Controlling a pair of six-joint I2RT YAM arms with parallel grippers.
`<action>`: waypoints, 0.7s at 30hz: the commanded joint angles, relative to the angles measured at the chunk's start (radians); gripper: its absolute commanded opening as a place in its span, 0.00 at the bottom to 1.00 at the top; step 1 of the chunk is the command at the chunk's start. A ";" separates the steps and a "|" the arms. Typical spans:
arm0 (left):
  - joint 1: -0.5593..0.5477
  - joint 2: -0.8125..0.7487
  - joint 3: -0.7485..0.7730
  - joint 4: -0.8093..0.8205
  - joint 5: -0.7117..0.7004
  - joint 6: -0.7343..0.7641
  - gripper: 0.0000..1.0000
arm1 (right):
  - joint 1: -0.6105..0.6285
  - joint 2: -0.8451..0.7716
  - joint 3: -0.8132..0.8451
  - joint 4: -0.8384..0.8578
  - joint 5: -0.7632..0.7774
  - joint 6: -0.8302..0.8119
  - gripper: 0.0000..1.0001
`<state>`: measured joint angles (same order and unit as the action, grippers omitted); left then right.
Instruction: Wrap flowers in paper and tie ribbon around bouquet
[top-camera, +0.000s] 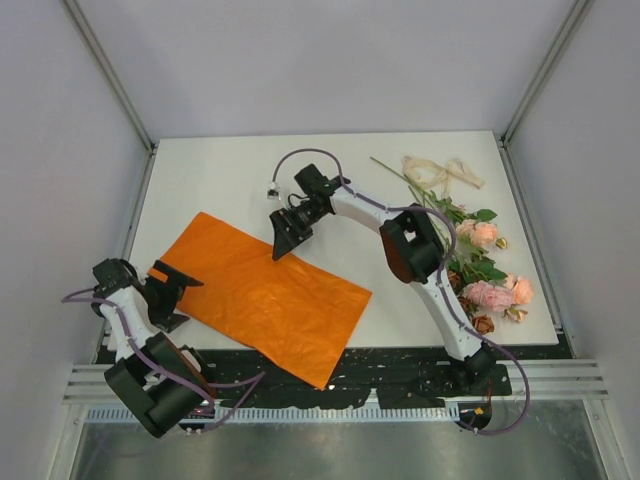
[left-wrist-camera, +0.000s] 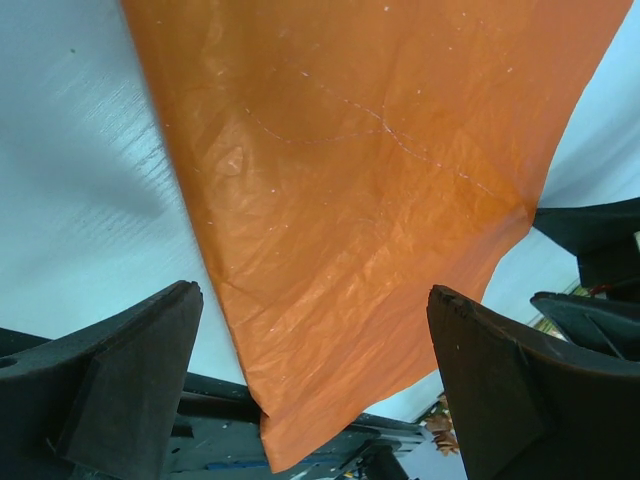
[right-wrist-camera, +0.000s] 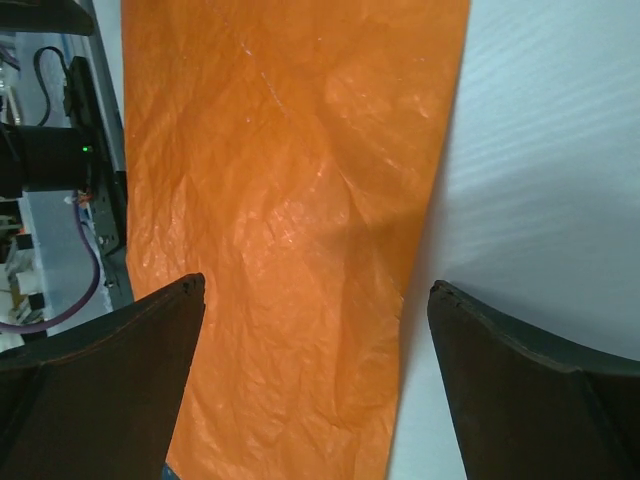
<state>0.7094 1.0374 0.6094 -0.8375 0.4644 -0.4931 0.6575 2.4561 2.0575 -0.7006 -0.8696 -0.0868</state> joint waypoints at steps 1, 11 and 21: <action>0.002 0.039 -0.019 0.095 -0.004 -0.065 1.00 | 0.011 0.056 0.030 0.065 -0.127 0.125 0.93; -0.030 0.050 -0.043 0.140 -0.009 -0.084 1.00 | 0.001 0.081 -0.033 0.257 -0.241 0.356 0.35; -0.039 0.039 -0.050 0.152 0.000 -0.084 1.00 | -0.009 0.035 -0.132 0.524 -0.335 0.606 0.18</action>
<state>0.6785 1.1015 0.5655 -0.7223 0.4599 -0.5694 0.6456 2.5523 1.9965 -0.3527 -1.1294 0.3634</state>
